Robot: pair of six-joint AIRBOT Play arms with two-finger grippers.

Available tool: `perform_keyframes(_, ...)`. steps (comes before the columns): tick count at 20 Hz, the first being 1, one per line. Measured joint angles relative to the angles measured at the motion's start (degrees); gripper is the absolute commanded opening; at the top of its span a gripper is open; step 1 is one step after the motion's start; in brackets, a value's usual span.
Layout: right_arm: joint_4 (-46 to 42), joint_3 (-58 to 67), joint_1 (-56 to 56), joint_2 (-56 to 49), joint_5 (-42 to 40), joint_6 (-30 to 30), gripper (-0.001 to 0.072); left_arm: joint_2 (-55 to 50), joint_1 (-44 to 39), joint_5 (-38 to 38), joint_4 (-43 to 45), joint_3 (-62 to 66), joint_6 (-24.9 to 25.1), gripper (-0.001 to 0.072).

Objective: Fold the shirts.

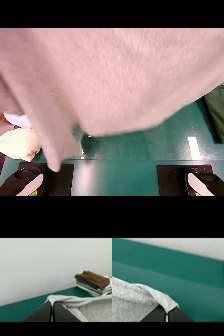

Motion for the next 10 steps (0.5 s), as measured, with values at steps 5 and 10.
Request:
perform_keyframes(5,-0.6,-7.8,0.0,-13.0,4.1,1.2,0.0012,-16.3,0.0,-6.6,0.8,-7.3,-0.2,0.0026)
perform_keyframes(10,-0.5,-17.6,-0.1,-29.0,-1.3,-0.6,0.0013,-37.2,0.0,-11.6,-2.6,-10.8,0.6,0.0026)
